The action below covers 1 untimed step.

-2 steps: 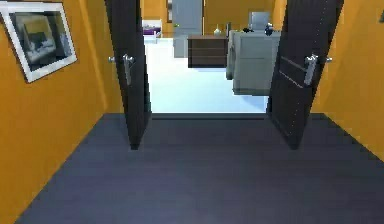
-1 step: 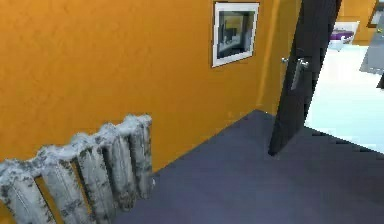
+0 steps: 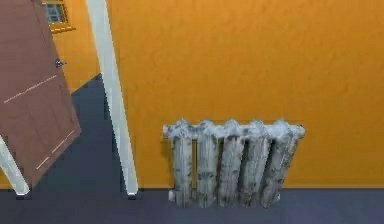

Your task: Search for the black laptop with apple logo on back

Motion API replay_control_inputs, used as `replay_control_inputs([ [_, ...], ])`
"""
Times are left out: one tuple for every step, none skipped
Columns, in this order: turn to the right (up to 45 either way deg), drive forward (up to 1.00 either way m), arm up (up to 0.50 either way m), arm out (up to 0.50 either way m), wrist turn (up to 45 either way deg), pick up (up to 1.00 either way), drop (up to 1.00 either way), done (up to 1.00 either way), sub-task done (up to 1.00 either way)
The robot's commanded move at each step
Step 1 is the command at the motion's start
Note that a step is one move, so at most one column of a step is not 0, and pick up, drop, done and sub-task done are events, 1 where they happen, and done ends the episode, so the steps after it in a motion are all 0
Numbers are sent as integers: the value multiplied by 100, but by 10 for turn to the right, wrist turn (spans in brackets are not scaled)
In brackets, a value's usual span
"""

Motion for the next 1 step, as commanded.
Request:
replay_control_inputs([
  [-390,0,0,0,0,0,0,0,0],
])
